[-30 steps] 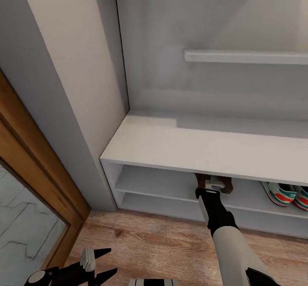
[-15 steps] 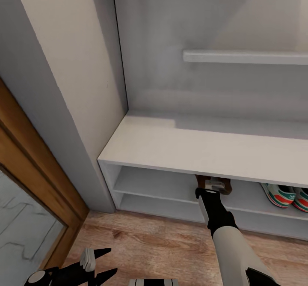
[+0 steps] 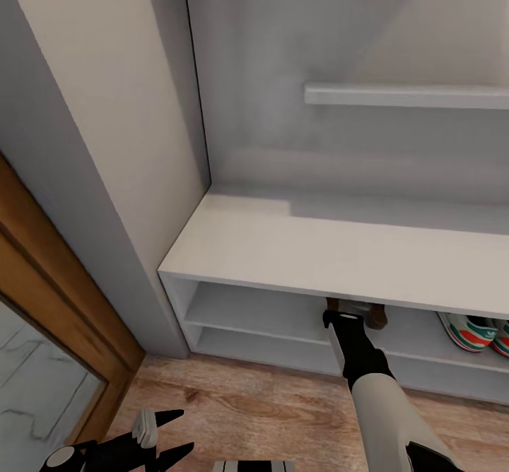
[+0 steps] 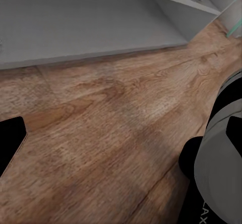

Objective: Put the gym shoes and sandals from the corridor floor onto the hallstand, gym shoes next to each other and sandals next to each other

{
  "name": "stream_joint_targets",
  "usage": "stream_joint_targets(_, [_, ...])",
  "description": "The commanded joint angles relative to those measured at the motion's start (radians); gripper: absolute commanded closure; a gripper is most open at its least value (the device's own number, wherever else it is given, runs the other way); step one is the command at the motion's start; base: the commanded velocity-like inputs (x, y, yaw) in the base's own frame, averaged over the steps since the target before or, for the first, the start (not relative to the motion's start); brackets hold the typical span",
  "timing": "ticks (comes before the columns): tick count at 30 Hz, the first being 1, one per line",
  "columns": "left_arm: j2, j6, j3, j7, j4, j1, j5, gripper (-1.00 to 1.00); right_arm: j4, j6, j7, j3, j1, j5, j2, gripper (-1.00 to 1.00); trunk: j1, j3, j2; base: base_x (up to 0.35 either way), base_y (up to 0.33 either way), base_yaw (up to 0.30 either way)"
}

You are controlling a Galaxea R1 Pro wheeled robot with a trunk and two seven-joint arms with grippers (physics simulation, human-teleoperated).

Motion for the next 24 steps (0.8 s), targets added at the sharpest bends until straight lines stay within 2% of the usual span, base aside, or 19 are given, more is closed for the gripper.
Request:
stream_joint_targets(1, [-0.001,-0.010,0.004,-0.003,-0.001,-0.001,-0.008,-1.00,-0.002,0.005,0.001,-0.004,-0.001,0.007,0.001,1.00,0.000,-0.001,0.000,0.102,0.000,0.000])
stream_joint_targets(14, [-0.001,-0.010,0.005,-0.003,-0.001,-0.001,-0.007,-1.00,-0.004,0.005,0.001,-0.005,-0.001,0.007,0.001,1.00,0.000,-0.001,0.000,0.019,0.000,0.000])
stream_joint_targets(15, [0.000,-0.010,0.005,-0.003,-0.001,-0.001,-0.007,-1.00,-0.005,0.005,0.001,-0.005,-0.001,0.007,0.001,-1.00,0.000,-0.001,0.000,0.000,0.000,0.000])
stream_joint_targets(24, [0.001,-0.010,0.005,-0.004,-0.001,-0.001,-0.007,-1.00,-0.004,0.005,0.001,-0.005,-0.001,0.007,0.001,-1.00,0.000,-0.001,0.000,0.000,0.000,0.000])
